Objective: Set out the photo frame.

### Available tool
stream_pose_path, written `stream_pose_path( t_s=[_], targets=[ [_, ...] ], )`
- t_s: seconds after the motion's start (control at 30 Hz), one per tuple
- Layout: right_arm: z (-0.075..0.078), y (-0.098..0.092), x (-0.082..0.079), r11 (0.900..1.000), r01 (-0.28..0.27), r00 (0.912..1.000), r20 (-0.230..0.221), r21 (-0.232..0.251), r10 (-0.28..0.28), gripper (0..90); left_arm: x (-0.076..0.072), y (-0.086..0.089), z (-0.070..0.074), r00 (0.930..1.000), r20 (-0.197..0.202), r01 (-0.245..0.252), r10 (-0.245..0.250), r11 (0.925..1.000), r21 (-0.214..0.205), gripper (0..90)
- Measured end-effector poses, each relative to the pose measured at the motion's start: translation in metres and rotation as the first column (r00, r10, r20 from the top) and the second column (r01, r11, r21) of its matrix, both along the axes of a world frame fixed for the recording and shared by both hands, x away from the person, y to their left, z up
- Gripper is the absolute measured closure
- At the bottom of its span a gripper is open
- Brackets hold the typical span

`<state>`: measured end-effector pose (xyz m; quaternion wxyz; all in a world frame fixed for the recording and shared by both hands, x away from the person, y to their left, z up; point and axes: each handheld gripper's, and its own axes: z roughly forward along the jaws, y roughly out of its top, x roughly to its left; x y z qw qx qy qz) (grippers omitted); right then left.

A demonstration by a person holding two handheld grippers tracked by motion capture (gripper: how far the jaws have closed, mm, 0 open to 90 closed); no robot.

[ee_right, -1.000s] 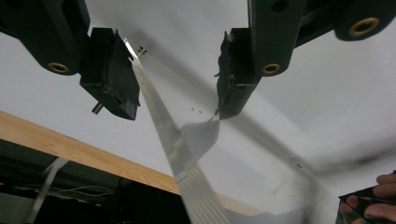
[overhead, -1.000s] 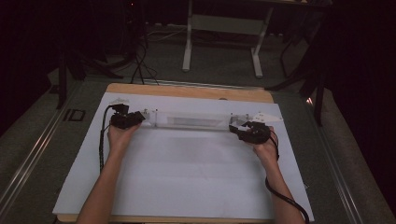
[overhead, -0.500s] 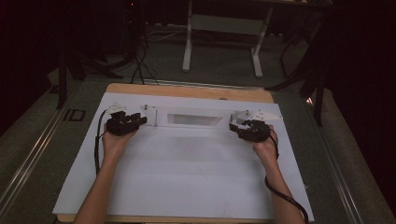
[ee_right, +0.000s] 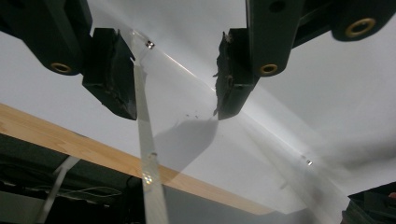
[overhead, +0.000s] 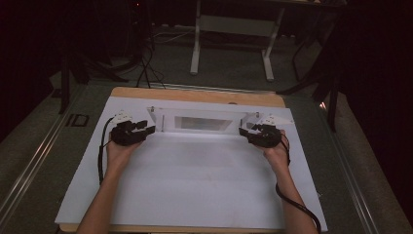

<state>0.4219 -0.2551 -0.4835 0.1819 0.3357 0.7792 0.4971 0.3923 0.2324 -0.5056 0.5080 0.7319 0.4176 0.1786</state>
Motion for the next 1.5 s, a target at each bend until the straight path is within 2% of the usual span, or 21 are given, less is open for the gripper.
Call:
stream_pose_path(
  t_s=[0.1,0.3,0.33,0.4,0.47,0.77,0.87,0.97,1.07,1.5],
  targets=[
    [0.000,0.000,0.000,1.0000,-0.001,1.0000,0.001,-0.001,0.001,50.3,-0.002,-0.005,0.003,0.9996,0.020,0.019,-0.020,0.9998,0.011,49.5],
    [0.000,0.000,0.000,1.0000,0.001,1.0000,0.000,0.000,-0.001,50.3,-0.002,-0.018,0.009,0.9974,0.031,0.065,-0.066,0.9978,0.015,49.6],
    [0.000,0.000,0.000,1.0000,0.002,1.0000,0.000,0.000,-0.002,50.3,-0.002,-0.020,0.010,0.9973,0.031,0.066,-0.066,0.9977,0.013,43.9],
    [0.000,0.000,0.000,1.0000,0.004,1.0000,0.000,0.000,-0.004,50.3,-0.001,-0.022,0.011,0.9969,0.037,0.070,-0.070,0.9976,0.002,42.5],
    [0.000,0.000,0.000,1.0000,0.005,1.0000,0.000,0.001,-0.005,50.3,0.000,-0.025,0.013,0.9958,0.045,0.080,-0.080,0.9968,0.008,41.3],
    [0.000,0.001,0.000,1.0000,0.009,1.0000,0.001,0.002,-0.009,50.3,0.006,-0.032,0.021,0.9941,0.096,0.047,-0.052,0.9974,0.054,35.2],
    [0.000,0.000,0.000,1.0000,0.008,1.0000,-0.001,0.002,-0.008,50.3,0.006,-0.034,0.022,0.9929,0.103,0.055,-0.060,0.9973,0.048,35.3],
    [0.000,0.000,0.000,0.9999,0.010,0.9999,-0.001,0.004,-0.010,50.3,0.007,-0.041,0.024,0.9908,0.118,0.060,-0.067,0.9962,0.063,35.7],
    [0.000,0.001,0.001,0.9998,0.017,0.9999,0.001,0.007,-0.017,50.3,0.007,-0.046,0.025,0.9893,0.130,0.057,-0.066,0.9959,0.070,40.7],
    [0.000,0.003,0.002,0.9986,0.051,0.9986,0.012,0.014,-0.051,50.3,0.009,-0.048,0.025,0.9900,0.138,0.019,-0.028,0.9973,0.070,42.2]
  ],
)
